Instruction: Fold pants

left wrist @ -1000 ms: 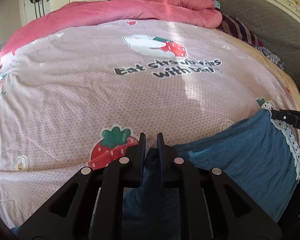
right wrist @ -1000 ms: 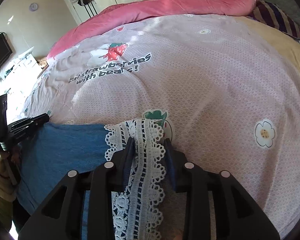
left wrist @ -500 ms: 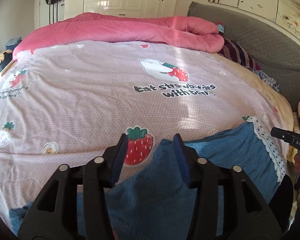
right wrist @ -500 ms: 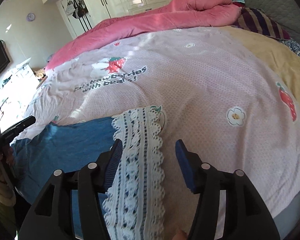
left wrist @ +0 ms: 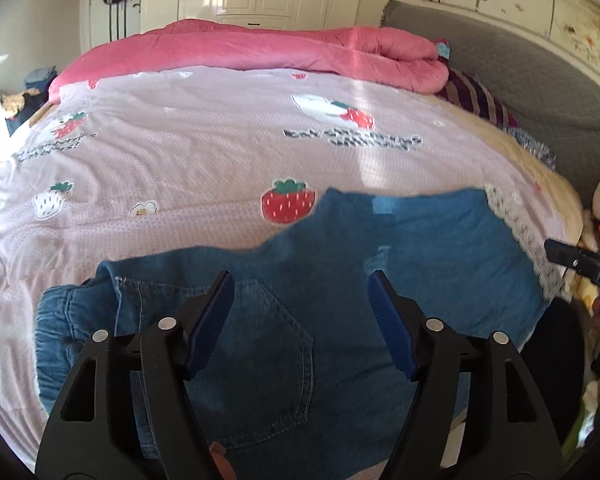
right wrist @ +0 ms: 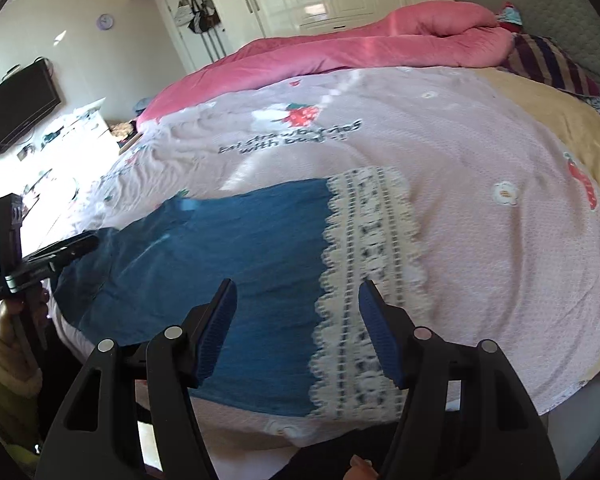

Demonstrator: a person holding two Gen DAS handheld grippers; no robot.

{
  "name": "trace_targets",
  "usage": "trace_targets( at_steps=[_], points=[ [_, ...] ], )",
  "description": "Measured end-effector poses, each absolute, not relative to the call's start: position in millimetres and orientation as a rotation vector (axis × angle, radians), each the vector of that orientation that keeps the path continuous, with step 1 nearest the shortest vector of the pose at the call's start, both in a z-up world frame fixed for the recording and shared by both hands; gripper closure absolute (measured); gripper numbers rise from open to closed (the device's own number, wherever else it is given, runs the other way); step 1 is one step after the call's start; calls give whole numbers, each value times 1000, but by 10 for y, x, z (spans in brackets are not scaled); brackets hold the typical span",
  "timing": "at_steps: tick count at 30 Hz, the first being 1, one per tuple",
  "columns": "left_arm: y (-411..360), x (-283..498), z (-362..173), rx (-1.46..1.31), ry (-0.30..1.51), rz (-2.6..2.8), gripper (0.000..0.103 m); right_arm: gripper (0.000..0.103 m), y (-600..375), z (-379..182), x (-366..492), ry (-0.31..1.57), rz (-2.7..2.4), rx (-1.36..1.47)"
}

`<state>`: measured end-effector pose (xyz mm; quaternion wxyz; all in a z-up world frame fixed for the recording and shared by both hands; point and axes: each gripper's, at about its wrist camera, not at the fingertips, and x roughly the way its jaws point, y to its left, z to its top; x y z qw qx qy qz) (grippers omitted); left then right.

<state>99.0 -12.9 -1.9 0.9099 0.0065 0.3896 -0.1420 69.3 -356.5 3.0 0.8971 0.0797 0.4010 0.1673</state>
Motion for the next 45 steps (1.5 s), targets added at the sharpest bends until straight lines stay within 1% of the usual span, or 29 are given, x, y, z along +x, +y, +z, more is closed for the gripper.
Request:
trace_targets(
  at_steps=[3, 6, 12, 14, 16, 18, 22, 26, 27, 30, 37, 45],
  points=[
    [-82, 1057, -188, 42, 896, -226, 35, 40, -3410, -55, 708, 880, 374, 141],
    [140, 1103, -350, -23, 951, -187, 35, 40, -3428, -192, 745, 946, 326, 140],
    [272, 1078, -373, -33, 940, -184, 35, 40, -3504, -250, 756, 978, 297, 158],
    [251, 1088, -386, -11, 938, -180, 35, 38, -3459, -257, 752, 977, 293, 131],
    [251, 1080, -384, -14, 932, -181, 35, 33, -3436, -252, 742, 976, 297, 134],
    [264, 1058, -326, -31, 920, -187, 35, 33, -3464, -221, 723, 972, 303, 162],
    [244, 941, -138, -41, 878, -210, 24, 30, -3573, -57, 606, 922, 337, 222],
    [199, 795, 85, -45, 823, -229, 16, 26, -3700, 100, 501, 874, 322, 239],
    [178, 768, 148, -51, 808, -239, 12, 25, -3734, 129, 474, 864, 319, 246],
    [59, 737, 300, -38, 778, -261, 10, 21, -3820, 184, 402, 844, 297, 251],
    [-375, 765, 539, -26, 742, -368, 10, 15, -3985, 220, 245, 826, 266, 252],
    [-1272, 966, 620, 72, 728, -580, 10, 13, -4117, 71, 194, 856, 255, 314]
  ],
)
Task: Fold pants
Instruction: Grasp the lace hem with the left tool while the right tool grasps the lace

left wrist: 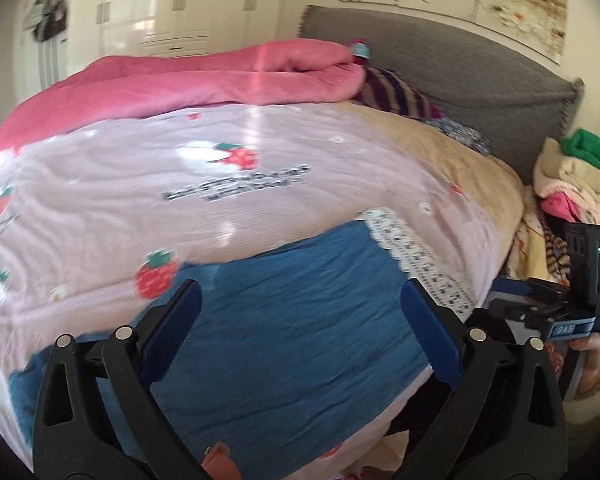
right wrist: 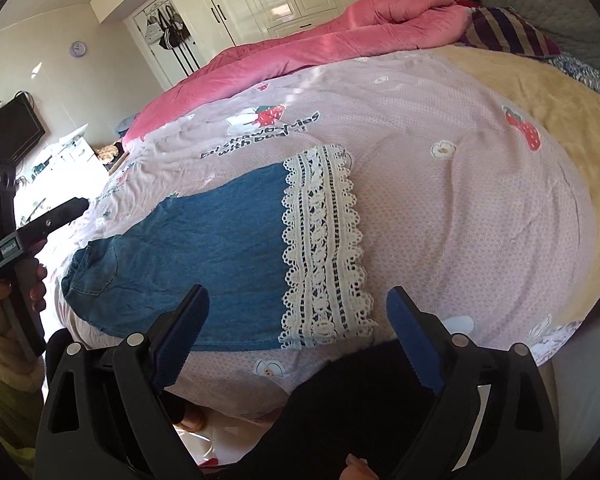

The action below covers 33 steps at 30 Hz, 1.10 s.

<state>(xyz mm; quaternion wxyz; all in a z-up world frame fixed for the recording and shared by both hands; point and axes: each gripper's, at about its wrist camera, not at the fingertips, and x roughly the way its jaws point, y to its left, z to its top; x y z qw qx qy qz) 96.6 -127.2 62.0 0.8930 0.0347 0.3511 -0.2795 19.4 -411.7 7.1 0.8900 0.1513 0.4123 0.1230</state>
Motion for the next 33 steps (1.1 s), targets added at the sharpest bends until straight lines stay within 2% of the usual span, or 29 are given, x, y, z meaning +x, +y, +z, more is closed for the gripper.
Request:
trace_targets(
  at_steps=[9, 17, 19, 21, 23, 25, 27, 30, 32, 33],
  points=[
    [-2221, 1418, 391, 212, 769, -753, 10, 13, -4138, -149, 279, 918, 254, 421],
    [-2710, 1998, -1, 277, 922, -839, 10, 15, -4227, -336, 399, 969, 247, 548],
    [-2789, 2124, -96, 305, 928, -835, 10, 31, -4221, -362, 423, 975, 258, 568],
    [-2846, 2226, -155, 304, 942, -858, 11, 39, -4207, -381, 442, 982, 253, 558],
    [-2883, 2298, -206, 298, 966, -886, 20, 48, -4206, -394, 443, 976, 241, 550],
    [-2942, 2361, -267, 312, 983, -914, 38, 64, -4235, -402, 436, 964, 222, 557],
    [-2993, 2404, -315, 316, 997, -943, 42, 71, -4259, -393, 407, 944, 223, 572],
    [-3070, 2426, -381, 335, 1021, -990, 43, 72, -4234, -343, 368, 920, 233, 541],
    [-3105, 2450, -428, 336, 1046, -1011, 51, 72, -4223, -346, 378, 921, 234, 532],
    [-3111, 2465, -439, 314, 1058, -1027, 58, 72, -4220, -376, 402, 934, 229, 535]
  ],
)
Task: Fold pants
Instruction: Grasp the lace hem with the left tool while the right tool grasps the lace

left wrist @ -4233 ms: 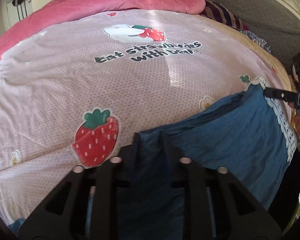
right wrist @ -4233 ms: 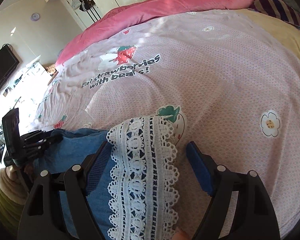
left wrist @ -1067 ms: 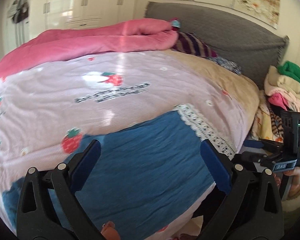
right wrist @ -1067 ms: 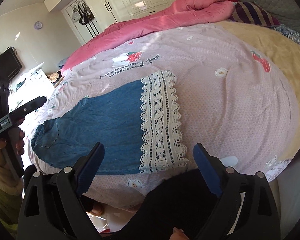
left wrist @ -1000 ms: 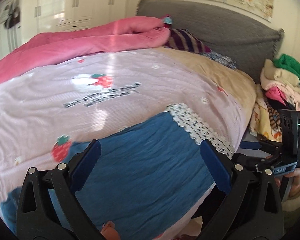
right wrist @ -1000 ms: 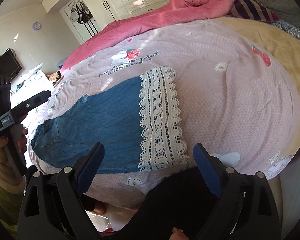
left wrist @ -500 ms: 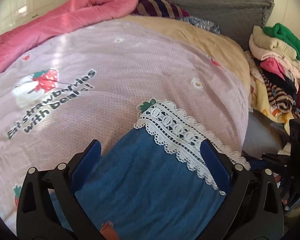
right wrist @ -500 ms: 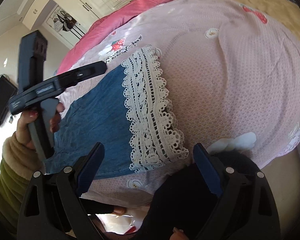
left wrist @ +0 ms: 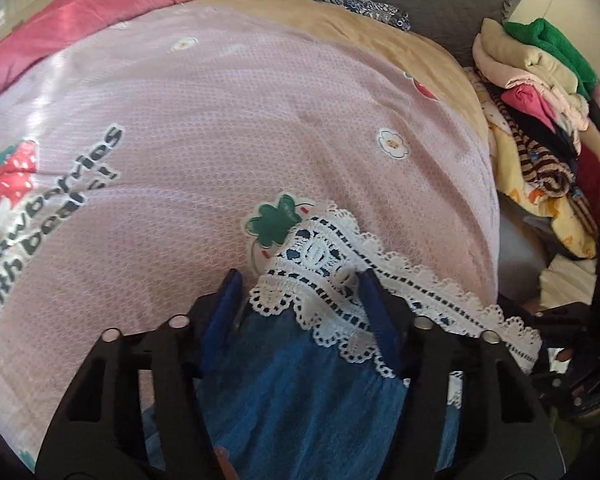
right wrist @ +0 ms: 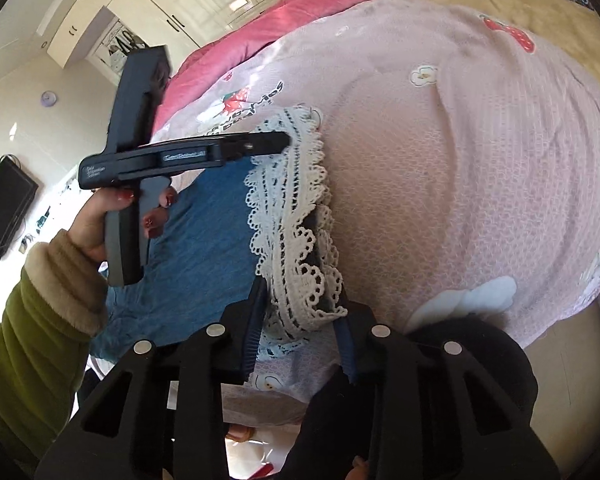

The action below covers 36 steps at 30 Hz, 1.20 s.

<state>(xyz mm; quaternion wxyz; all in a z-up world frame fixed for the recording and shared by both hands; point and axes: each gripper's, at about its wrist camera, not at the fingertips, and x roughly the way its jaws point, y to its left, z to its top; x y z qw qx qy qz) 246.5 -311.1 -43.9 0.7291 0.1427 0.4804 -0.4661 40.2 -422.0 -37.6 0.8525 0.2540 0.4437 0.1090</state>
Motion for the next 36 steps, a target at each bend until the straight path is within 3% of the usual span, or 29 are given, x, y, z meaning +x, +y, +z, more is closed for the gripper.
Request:
trace_targets(
  at_steps=[3, 7, 9, 27, 36],
  points=[
    [-3117, 2458, -442, 285, 1052, -1054, 73, 72, -4215, -429, 452, 949, 223, 544],
    [-3063, 2454, -442, 259, 1048, -1060, 91, 82, -4192, -376, 459, 913, 232, 549],
    [-2984, 2456, -388, 219, 1040, -1073, 93, 84, -4183, -316, 426, 890, 235, 537],
    [-1761, 2327, 379, -117, 806, -1161, 93, 85, -3341, 505, 202, 693, 424, 286],
    [-1012, 2249, 314, -216, 805, -1112, 89, 85, -2480, 586, 350, 720, 571, 118]
  ],
)
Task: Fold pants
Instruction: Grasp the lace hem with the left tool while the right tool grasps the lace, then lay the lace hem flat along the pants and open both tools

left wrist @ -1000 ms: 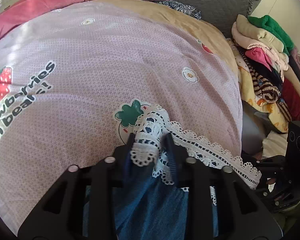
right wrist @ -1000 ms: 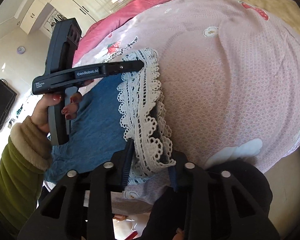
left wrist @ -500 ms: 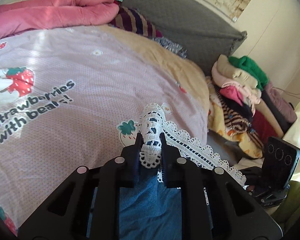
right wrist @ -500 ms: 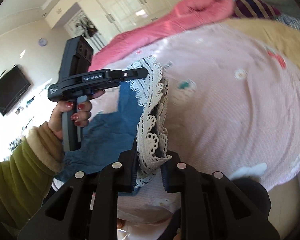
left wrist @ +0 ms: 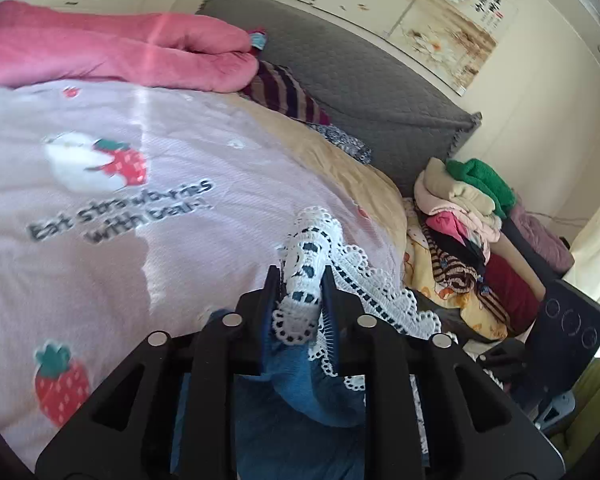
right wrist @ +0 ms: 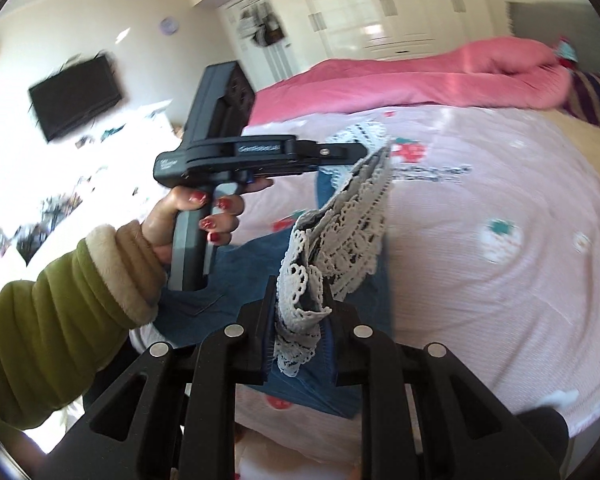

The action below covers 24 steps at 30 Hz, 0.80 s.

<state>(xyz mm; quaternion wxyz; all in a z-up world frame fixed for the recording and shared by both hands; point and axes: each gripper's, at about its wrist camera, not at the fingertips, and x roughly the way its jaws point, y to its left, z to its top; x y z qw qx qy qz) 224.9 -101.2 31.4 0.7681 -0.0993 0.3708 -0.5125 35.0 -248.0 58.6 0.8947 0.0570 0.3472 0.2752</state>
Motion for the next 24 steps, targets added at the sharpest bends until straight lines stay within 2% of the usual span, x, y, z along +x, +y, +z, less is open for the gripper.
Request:
trace_targets(
  at_steps=[7, 8, 10, 15, 17, 20, 24],
  points=[
    [-555, 2187, 132, -260, 825, -1053, 87, 85, -1793, 390, 473, 772, 651, -25],
    [-501, 2185, 98, -269, 833, -1043, 85, 85, -1722, 353, 506, 780, 657, -42],
    [-370, 2187, 28, -282, 849, -988, 70, 85, -1523, 266, 507, 801, 677, -80],
    [-18, 2214, -27, -363, 857, -879, 58, 85, -1240, 16, 481, 856, 718, -133],
    [117, 2180, -12, -392, 842, -849, 58, 85, -1127, -65, 448, 866, 728, -155],
    [299, 2098, 14, -420, 823, -785, 53, 77, -1056, -128, 382, 865, 761, -165],
    [444, 1940, 124, -346, 808, -631, 40, 57, -1122, -39, 319, 863, 845, -101]
  ],
)
